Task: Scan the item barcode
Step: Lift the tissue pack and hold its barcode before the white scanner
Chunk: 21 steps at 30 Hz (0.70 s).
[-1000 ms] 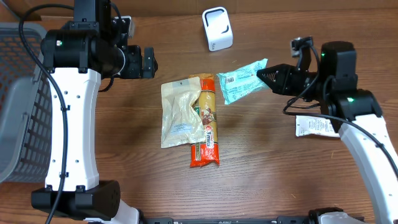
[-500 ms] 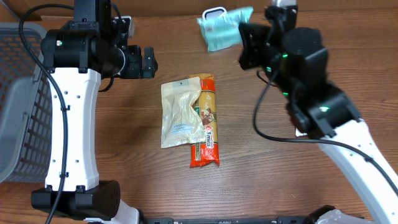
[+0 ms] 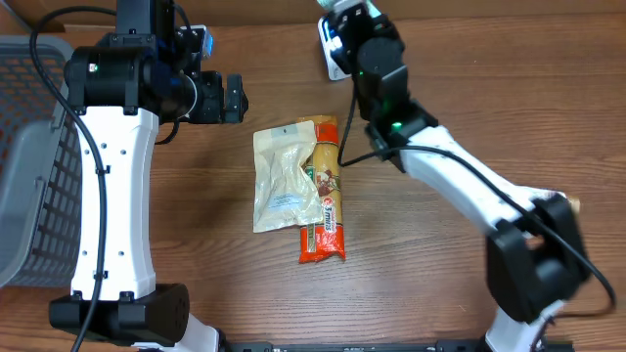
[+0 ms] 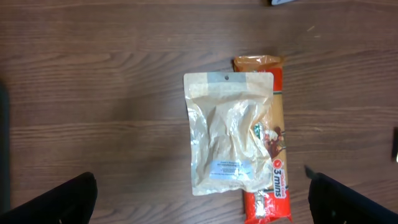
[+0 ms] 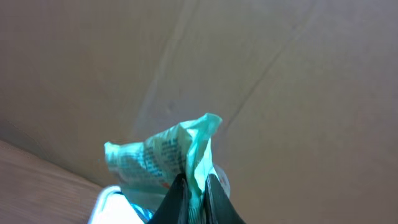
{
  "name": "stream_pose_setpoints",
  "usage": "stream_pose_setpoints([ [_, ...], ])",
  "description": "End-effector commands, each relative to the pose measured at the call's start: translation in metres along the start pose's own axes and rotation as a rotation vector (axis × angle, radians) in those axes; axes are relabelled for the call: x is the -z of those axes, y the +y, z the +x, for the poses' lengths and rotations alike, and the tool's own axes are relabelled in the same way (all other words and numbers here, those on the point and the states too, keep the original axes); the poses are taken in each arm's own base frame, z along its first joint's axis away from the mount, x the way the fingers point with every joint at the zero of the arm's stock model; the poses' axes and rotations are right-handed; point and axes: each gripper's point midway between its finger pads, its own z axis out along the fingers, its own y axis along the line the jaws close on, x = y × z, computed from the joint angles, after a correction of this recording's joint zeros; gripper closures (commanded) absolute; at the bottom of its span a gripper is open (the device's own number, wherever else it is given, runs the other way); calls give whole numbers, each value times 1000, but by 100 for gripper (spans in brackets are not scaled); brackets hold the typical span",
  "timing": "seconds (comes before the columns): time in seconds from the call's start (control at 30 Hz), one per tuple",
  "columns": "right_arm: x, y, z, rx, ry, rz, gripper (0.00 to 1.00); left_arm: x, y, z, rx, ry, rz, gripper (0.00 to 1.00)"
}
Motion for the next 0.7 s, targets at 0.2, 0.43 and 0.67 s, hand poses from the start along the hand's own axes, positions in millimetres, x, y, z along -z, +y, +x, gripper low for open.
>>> stream_pose_setpoints([
  [0.2, -29, 24, 36, 289, -58, 117, 96, -1, 0, -1, -24, 0, -2, 0],
  [0.43, -48, 25, 54, 351, -65, 158, 96, -1, 0, -1, -24, -1, -2, 0],
  [0.67, -72, 36, 61, 395, -63, 139, 96, -1, 0, -1, -24, 0, -2, 0],
])
